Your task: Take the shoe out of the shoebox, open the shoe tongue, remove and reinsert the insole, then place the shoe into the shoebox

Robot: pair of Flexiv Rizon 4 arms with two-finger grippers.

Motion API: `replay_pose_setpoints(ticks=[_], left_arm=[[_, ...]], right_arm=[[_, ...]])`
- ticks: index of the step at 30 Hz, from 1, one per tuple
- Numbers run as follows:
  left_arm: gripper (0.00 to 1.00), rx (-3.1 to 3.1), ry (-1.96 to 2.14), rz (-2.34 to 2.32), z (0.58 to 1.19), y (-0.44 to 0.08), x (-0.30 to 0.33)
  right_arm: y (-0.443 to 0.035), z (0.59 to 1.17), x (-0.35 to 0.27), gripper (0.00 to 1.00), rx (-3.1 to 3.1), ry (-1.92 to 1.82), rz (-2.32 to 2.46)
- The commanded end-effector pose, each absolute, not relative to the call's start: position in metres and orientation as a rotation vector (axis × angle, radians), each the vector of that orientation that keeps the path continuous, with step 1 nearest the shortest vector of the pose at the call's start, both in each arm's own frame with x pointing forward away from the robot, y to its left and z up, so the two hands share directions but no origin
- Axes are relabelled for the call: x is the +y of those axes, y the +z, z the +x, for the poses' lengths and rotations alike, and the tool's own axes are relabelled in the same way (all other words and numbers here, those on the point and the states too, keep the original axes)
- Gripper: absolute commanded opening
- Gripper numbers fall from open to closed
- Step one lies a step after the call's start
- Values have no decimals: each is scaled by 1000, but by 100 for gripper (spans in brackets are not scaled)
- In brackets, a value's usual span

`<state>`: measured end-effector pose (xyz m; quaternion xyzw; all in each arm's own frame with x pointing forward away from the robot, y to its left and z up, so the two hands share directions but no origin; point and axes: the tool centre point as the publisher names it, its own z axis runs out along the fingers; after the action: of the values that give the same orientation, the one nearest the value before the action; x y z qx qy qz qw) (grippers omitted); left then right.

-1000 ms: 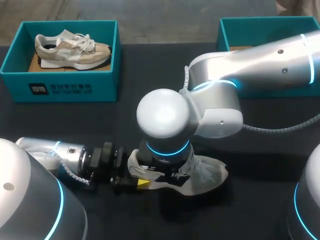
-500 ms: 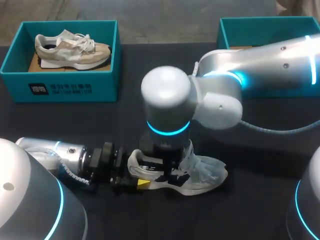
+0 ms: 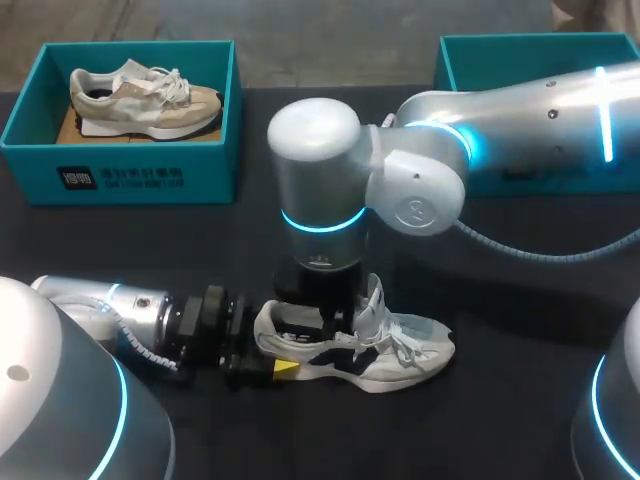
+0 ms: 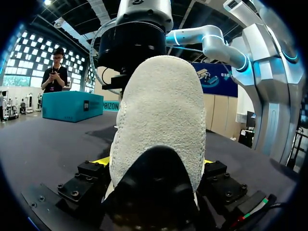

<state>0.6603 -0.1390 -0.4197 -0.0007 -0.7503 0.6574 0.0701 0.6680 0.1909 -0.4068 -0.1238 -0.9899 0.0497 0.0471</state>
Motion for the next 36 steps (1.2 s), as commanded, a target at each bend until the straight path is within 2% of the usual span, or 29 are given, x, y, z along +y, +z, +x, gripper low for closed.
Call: replay_pose_setpoints(ticks=[1, 10, 24, 36], left_arm=[[0, -2258, 1978, -1, 663, -418, -142], [0, -2258, 1978, -1, 663, -418, -142], [0, -2258, 1978, -1, 663, -418, -142], [0, -2258, 1978, -1, 663, -418, -142]], right_arm=[[-446, 642, 207, 0, -3023, 162, -372], [-423, 631, 205, 0, -3087, 127, -379], [-373, 626, 186, 0, -3319, -194, -435], [-373, 639, 196, 0, -3377, -396, -398]])
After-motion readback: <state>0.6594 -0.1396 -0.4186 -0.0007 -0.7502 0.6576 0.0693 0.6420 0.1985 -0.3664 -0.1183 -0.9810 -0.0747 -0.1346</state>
